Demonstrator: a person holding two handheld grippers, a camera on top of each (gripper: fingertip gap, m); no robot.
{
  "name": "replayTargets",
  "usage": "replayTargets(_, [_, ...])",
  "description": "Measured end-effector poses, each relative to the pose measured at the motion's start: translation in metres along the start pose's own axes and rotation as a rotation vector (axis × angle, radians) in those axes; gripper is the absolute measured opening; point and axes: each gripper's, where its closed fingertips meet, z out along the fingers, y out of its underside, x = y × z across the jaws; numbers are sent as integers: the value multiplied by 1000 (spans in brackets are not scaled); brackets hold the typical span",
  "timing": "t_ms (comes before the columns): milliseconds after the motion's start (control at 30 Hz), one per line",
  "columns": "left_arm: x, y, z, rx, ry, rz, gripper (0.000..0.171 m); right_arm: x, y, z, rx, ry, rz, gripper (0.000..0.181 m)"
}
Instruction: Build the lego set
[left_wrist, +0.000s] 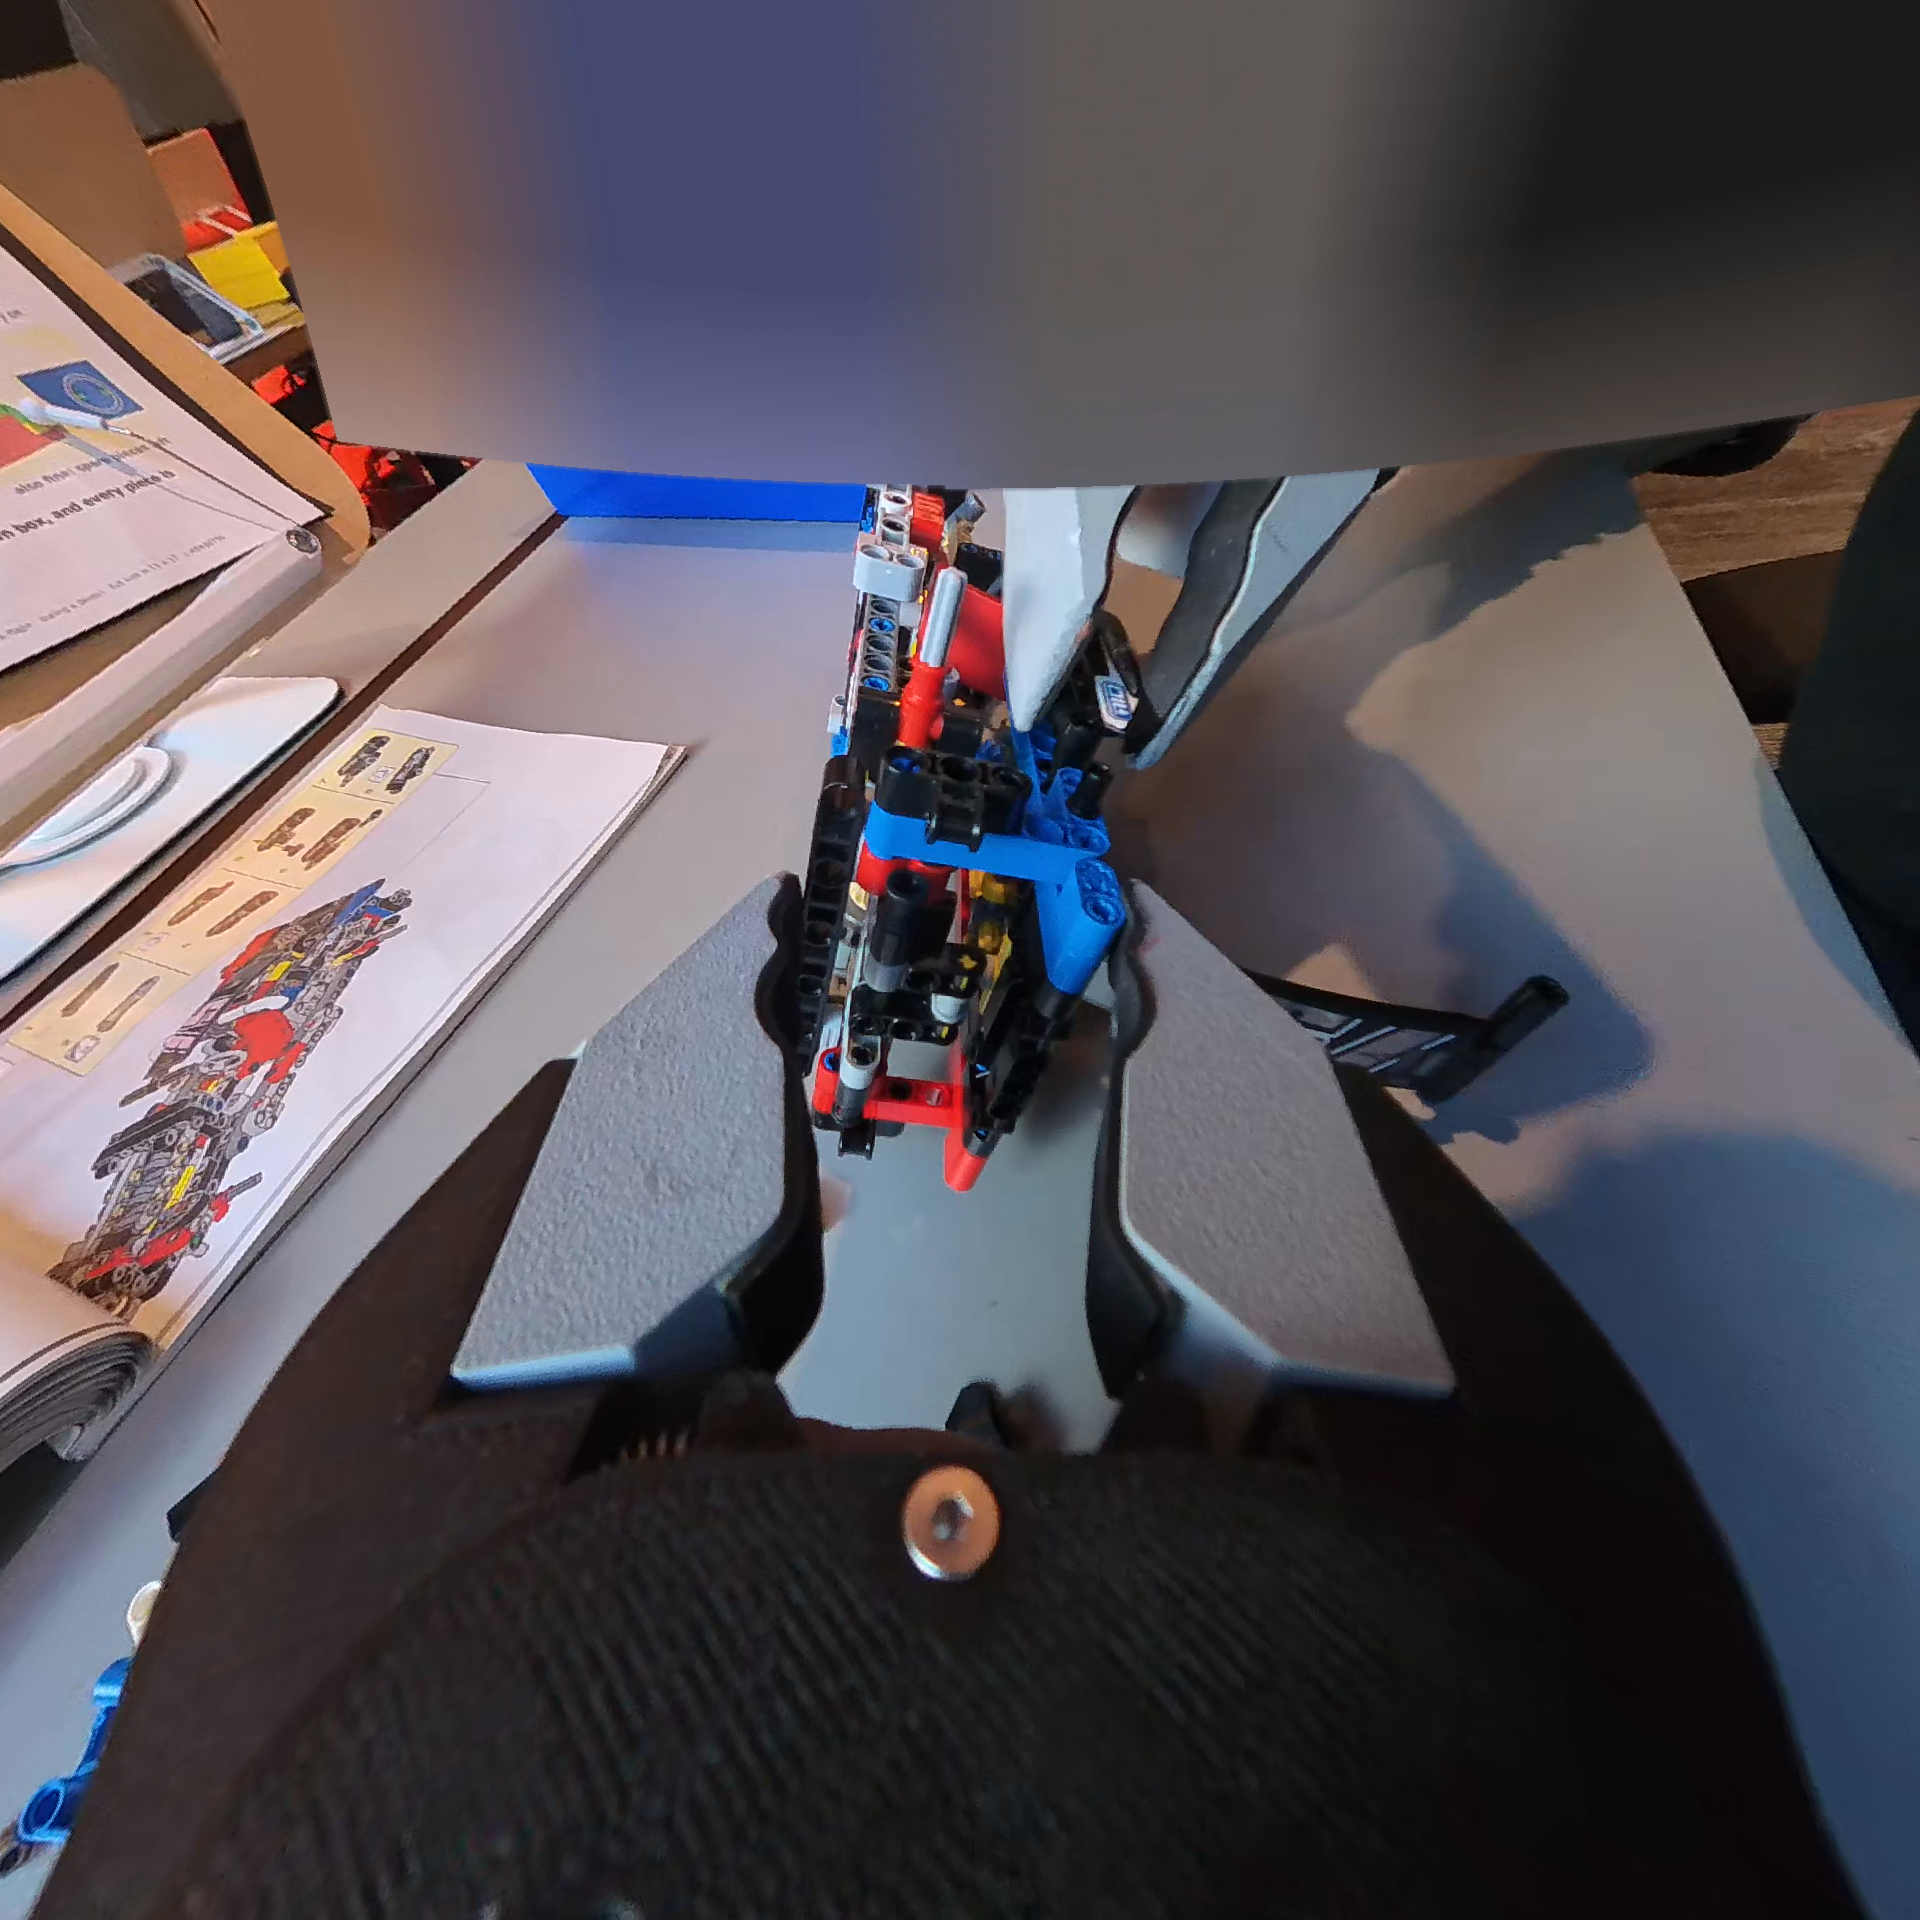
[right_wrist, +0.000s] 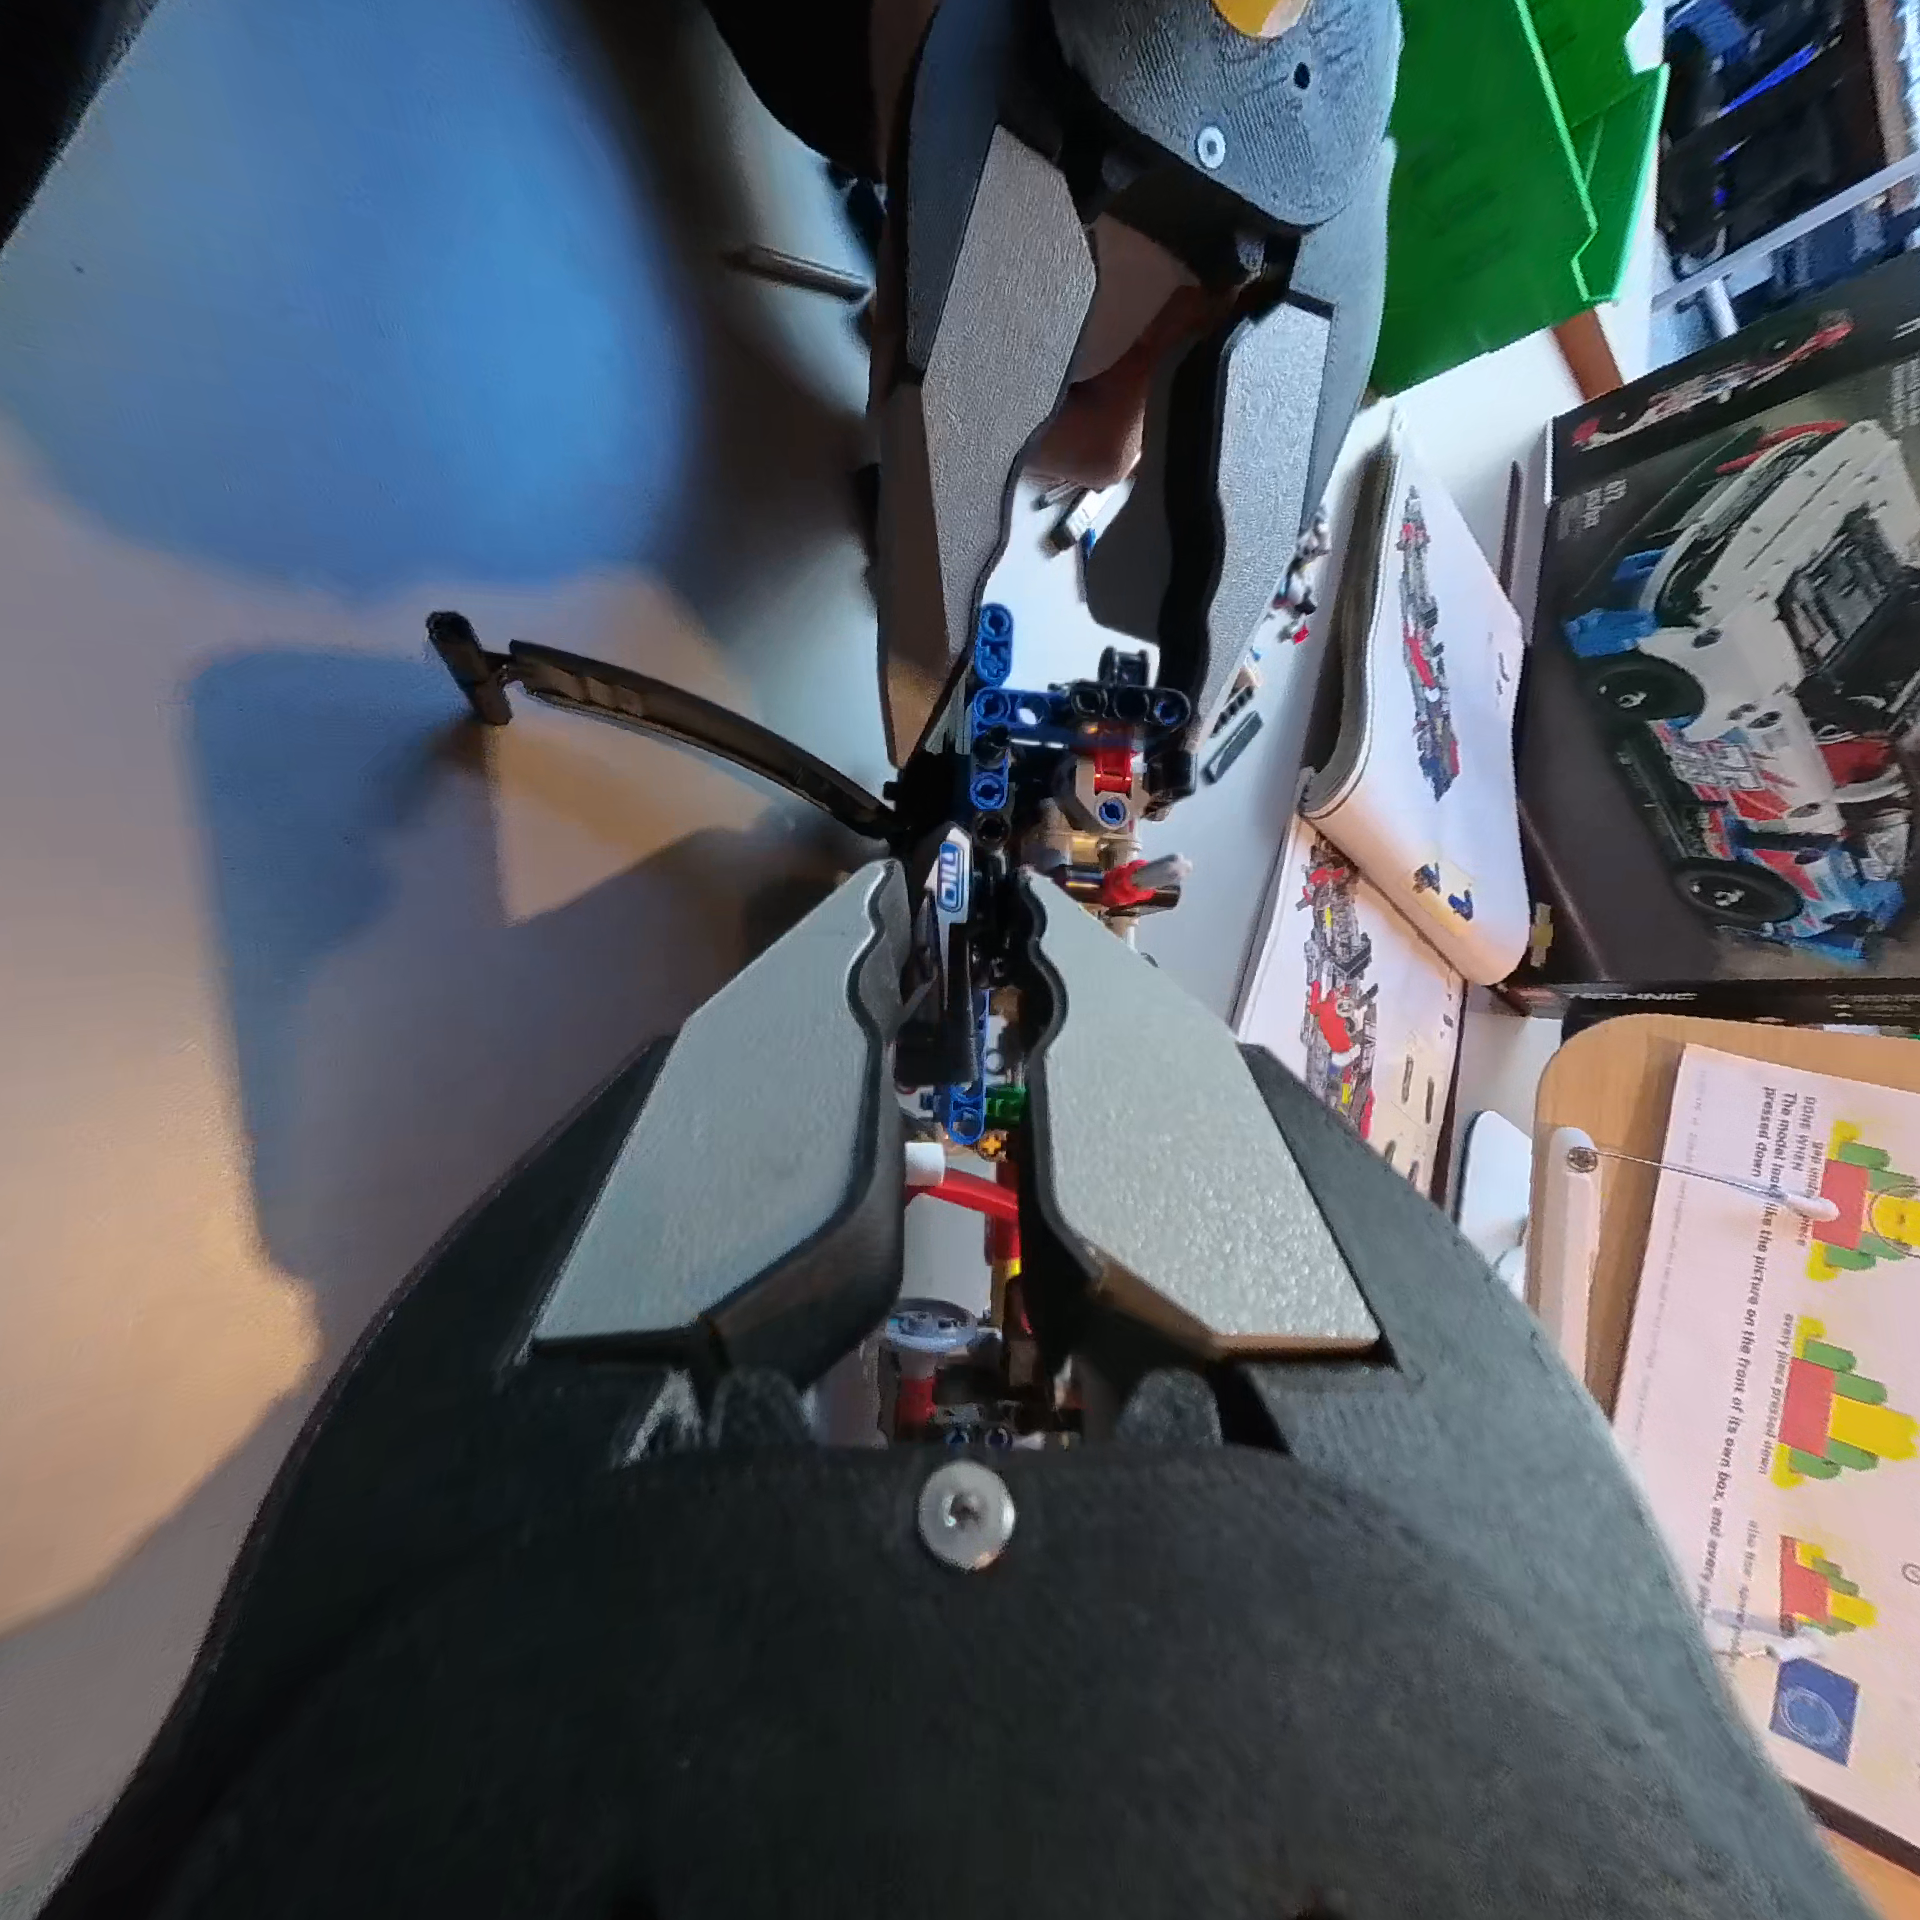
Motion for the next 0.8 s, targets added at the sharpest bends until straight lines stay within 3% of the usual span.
replayTargets(133, [-2, 0, 1, 2, -11, -16, 56, 2, 2, 1, -27, 16, -44, 16])
replayTargets(300, [-6, 1, 1, 6, -23, -55, 57, 6, 5, 3, -60, 213, -194, 16])
replayTargets(467, [-6, 0, 1, 9, -34, -58, 57, 6, 5, 2, -16, 343, -175, 16])
replayTargets(567, [-5, 0, 1, 17, -43, -62, 57, 5, 6, 3, -48, 460, -295, 16])
replayTargets(667, [-5, 0, 1, 25, -41, -62, 57, 4, 5, 3, -32, 448, -314, 16])
replayTargets(800, [-4, -1, 1, 30, -37, -58, 57, 3, 2, 1, 45, 325, -169, 16])
